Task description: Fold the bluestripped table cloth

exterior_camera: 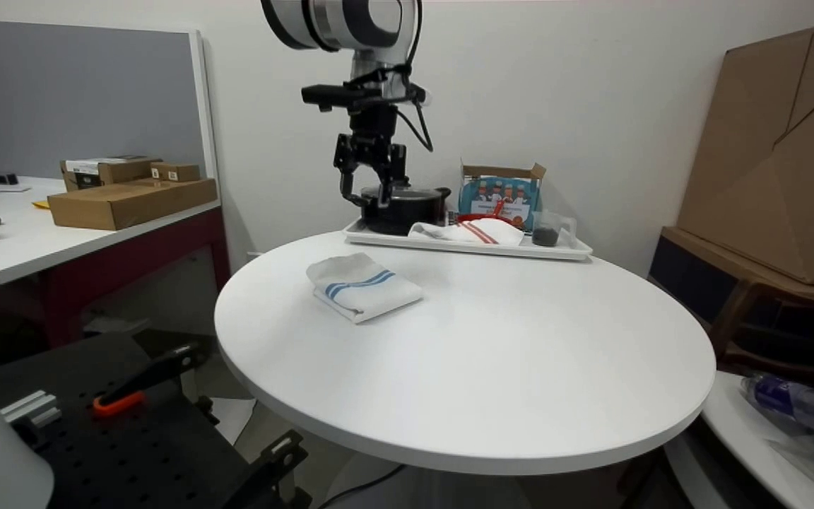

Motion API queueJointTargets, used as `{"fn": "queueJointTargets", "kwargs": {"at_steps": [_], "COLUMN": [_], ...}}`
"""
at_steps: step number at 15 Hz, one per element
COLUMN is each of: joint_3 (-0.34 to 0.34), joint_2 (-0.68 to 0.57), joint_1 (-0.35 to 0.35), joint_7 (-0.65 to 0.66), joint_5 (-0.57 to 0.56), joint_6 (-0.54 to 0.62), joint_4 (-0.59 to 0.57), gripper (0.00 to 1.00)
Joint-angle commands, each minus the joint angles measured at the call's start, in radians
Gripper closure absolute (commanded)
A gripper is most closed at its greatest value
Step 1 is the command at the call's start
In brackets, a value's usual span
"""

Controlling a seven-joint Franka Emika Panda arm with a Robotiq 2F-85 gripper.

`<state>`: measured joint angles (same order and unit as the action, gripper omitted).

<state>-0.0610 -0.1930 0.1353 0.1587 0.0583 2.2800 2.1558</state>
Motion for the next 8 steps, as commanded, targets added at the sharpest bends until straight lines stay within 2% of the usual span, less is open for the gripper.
{"fn": "queueJointTargets", "kwargs": {"at_steps": [1,4,8], "joint_3": [-0.014,0.001,-0.009], "joint_2": [0.195,0.331,0.525], "joint_1": [-0.037,-0.050,-0.071], "joint_7": [-0.110,-0.119,-0.033], "joint_5": [0.052,0.032,-0.044], "joint_6": [-0.157,-0.275,-0.338], "joint_4": [0.094,0.145,0.248], "gripper": [0.00,0.00,0.00]}}
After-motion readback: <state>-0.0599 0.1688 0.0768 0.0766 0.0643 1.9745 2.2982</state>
